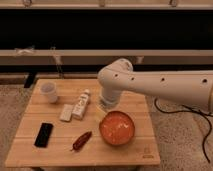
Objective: Place the white sponge in the ceramic bowl
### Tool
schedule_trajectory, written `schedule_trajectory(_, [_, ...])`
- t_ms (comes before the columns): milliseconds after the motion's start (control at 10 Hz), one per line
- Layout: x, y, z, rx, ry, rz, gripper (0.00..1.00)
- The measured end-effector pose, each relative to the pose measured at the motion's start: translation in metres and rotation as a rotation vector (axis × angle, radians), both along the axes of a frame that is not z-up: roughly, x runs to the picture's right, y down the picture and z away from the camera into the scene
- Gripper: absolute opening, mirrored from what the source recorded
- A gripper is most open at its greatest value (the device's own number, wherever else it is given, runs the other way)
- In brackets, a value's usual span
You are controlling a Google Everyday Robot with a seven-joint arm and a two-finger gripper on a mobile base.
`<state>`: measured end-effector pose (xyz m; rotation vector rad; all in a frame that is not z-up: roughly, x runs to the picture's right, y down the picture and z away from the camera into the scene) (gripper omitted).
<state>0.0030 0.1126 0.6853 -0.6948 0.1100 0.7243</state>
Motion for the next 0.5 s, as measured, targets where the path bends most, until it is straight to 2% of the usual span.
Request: schedule_trajectory(500, [-0.0018,0.0004,0.0002,0.006,0.001,-0.016,0.8])
